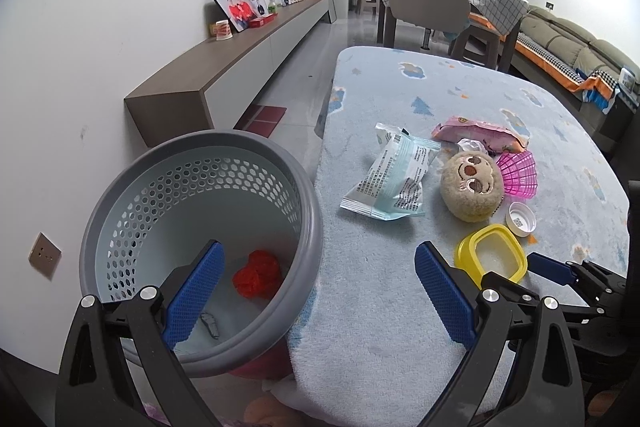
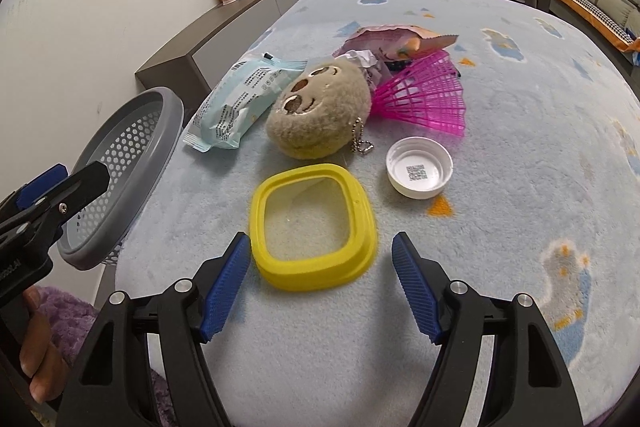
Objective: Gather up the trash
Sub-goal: 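Close the right gripper on the yellow square lid and lift it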
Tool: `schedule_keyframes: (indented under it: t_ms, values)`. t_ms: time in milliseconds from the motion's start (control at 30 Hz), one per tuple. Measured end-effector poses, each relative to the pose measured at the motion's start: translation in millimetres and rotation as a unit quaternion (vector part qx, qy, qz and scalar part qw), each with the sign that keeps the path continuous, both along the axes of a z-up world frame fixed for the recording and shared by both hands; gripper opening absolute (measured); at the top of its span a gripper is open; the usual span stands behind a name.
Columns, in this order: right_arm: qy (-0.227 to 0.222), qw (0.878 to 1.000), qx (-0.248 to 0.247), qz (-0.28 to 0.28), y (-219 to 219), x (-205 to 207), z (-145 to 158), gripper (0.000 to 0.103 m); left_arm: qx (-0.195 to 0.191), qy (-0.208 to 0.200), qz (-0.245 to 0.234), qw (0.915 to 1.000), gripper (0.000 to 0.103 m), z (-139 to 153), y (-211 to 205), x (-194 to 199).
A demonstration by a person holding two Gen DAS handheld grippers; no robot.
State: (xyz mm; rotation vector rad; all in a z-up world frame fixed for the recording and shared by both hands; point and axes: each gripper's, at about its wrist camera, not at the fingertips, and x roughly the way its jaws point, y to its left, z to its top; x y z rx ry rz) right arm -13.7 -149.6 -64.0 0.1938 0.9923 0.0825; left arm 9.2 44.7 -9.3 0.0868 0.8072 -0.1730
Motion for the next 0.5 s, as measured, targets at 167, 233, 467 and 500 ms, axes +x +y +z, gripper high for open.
schedule_keyframes:
  t_ms: [167, 233, 467, 500]
  values:
    - [0.001, 1.000, -0.008, 0.002, 5, 6, -3, 0.070, -0.001, 0.002, 0.001, 1.0000, 0.094, 0, 1, 1]
    - [-0.001, 1.000, -0.014, 0.002, 7, 8, -4, 0.070, -0.001, 0.004, 0.001, 1.0000, 0.094, -1, 1, 1]
    - [-0.006, 0.999, -0.049, 0.003, 18, 11, -6, 0.069, 0.000, 0.009, 0.000, 1.0000, 0.094, -4, 1, 2]
    - [-0.008, 0.999, -0.050, 0.004, 17, 11, -6, 0.068, -0.001, 0.009, 0.000, 1.0000, 0.094, -4, 1, 2]
